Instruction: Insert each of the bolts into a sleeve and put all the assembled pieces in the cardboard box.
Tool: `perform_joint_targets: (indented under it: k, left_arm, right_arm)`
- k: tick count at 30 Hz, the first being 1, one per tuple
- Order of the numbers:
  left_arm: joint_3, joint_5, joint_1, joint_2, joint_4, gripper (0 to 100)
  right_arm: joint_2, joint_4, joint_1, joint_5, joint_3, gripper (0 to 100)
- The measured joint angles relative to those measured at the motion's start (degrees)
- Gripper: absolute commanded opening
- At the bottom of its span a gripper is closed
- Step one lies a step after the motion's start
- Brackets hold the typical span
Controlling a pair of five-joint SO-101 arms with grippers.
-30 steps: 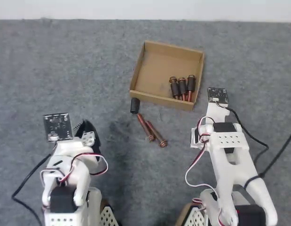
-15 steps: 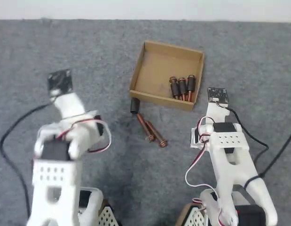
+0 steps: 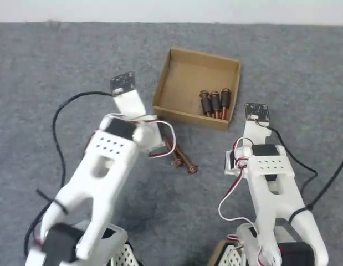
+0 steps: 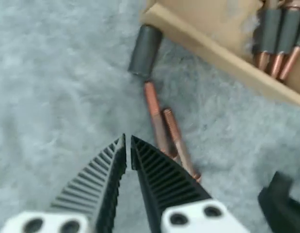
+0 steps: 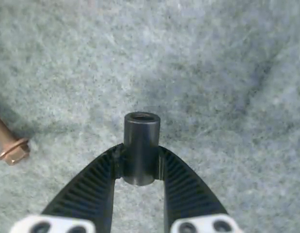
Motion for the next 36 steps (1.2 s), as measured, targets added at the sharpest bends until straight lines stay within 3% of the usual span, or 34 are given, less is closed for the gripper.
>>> perform_joint_targets:
  k: [7,15,29,31,35,36]
  left_arm:
    - [0.0,5.8,3.3,11.3,-9.1,2]
    - [-0.9,6.2,3.3,19.4,-15.2,18]
    - [-8.6,6.4,0.0,30.1,-14.7,18]
    - [-10.3,6.6,-0.4,31.3,-13.5,15]
    - [-11.0,6.5,-0.5,31.7,-12.7,0]
    - [-11.0,6.5,-0.5,31.7,-12.7,2]
  right_arm:
    - [0.0,0.0,0.0,0.8,0.0,0.7]
    - [0.0,0.0,0.0,0.8,0.0,0.7]
    - [0.0,0.0,0.0,0.8,0.0,0.7]
    - [0.0,0.0,0.0,0.8,0.0,0.7]
    - [0.0,0.0,0.0,0.8,0.0,0.7]
    - [0.0,0.0,0.0,0.8,0.0,0.7]
